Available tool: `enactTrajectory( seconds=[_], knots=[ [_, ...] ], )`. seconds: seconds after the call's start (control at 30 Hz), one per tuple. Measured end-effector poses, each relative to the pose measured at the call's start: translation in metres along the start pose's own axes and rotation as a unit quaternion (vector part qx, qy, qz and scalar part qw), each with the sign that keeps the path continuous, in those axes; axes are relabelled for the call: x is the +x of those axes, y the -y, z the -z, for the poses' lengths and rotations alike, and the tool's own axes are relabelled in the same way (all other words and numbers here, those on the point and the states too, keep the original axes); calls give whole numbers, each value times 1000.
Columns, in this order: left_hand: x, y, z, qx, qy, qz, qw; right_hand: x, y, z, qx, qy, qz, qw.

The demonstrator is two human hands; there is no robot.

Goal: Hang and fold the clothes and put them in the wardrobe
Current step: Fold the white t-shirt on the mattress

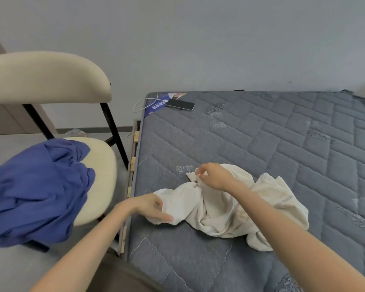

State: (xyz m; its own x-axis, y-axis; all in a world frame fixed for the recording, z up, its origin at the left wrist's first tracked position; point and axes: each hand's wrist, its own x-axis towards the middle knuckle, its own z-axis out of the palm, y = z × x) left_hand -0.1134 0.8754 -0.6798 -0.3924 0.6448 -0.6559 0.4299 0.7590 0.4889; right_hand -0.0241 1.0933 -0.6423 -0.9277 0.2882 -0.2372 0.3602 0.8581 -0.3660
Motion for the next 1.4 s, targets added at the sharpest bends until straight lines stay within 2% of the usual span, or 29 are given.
enactTrajectory(
  seconds=[0.13,0.27,0.33,0.43,0.5,0.6,0.7,0.83,0.87,0.9,0.93,1.0,1.07,1.2,1.27,1.33,1.4],
  knots=[
    [17,-7,-3,-93,-115,-32,989,24,-5,-17,-62,11,-11,998],
    [31,-13,-14,-78,-123,-23,989,30,-11,-35,-131,70,-98,984],
    [33,-12,-14,-77,-122,-33,989,29,-19,-40,-142,72,-113,981],
    [32,-5,4,-114,-209,-51,970,35,-27,-33,-98,-24,-102,990],
    [27,-3,24,-144,-278,-62,948,42,-23,-14,-22,-149,-98,984],
    [12,-12,60,-173,-382,-91,903,48,-3,40,134,-325,-76,933],
    [-9,-36,101,-206,-491,-135,835,44,20,102,240,-435,-29,867],
    [-31,-58,141,-265,-611,-156,729,26,33,154,299,-527,19,796],
    [-32,-58,145,-270,-624,-158,716,22,32,159,311,-531,10,788],
    [-33,-56,146,-268,-626,-153,716,19,30,159,325,-532,-12,782],
    [-30,-51,146,-259,-613,-140,733,15,27,157,335,-529,-44,779],
    [-22,-39,136,-220,-547,-95,802,6,17,144,320,-500,-116,796],
    [-12,-26,117,-165,-467,-52,867,-3,7,122,290,-452,-144,831],
    [-1,-20,72,-104,-373,-73,919,-19,-7,80,336,-323,-136,874],
    [3,-26,54,-65,-339,-101,933,-33,-8,73,345,-182,-140,910],
    [8,-31,40,-28,-318,-116,941,-51,-6,69,272,47,-179,944],
    [12,-36,26,-2,-285,-121,951,-65,-3,59,162,265,-213,926]
  ],
)
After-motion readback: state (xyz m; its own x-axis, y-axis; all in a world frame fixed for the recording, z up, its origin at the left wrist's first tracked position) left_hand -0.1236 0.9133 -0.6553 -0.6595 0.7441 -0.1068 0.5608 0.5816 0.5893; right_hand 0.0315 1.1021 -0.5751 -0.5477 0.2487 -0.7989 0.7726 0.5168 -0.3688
